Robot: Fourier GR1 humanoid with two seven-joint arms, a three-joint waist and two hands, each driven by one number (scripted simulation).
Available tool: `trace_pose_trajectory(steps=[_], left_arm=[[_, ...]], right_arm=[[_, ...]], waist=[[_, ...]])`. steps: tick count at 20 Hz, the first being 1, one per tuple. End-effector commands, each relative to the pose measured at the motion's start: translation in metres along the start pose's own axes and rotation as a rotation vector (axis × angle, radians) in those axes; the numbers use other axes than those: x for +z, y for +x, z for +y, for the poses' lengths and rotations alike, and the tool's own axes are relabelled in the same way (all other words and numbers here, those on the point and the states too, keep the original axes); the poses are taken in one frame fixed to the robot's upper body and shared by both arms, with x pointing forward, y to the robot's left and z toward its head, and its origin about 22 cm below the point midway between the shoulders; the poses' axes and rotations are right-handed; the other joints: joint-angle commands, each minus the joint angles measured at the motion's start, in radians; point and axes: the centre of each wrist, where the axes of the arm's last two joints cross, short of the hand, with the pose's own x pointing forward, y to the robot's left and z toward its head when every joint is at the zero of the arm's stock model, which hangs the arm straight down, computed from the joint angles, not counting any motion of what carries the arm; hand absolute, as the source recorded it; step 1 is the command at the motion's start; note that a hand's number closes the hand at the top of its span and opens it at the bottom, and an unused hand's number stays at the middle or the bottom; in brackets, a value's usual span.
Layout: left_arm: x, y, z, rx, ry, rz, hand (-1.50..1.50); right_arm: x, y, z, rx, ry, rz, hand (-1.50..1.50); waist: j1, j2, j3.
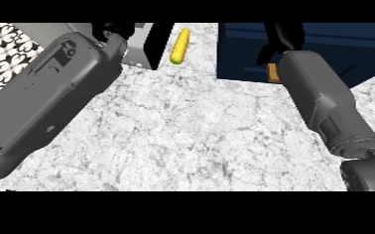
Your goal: Pick up the can, place it into the drawer and close the drawer
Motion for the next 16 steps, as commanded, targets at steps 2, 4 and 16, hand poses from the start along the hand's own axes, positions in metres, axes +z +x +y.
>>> trace_pose_trajectory(steps=[2,4,16], left_arm=[[0.008,0.006,0.006,-0.005,-0.019,-0.009,-1.5],[0.008,0.005,0.004,0.004,-0.014,0.003,-1.5],[0.027,-0.011,0.0,-0.004,-0.033,0.023,-1.5]], right_arm=[[-0.024,0.007,-0.029,-0.073,-0.031,-0.039,-1.5],[-0.024,0.014,-0.028,-0.242,-0.022,-0.051,-1.5],[-0.028,0.019,-0.03,-0.773,-0.038,0.072,-1.5]], waist=[[0.027,-0.015,-0.008],[0.02,-0.012,-0.006],[0.011,-0.015,-0.007]])
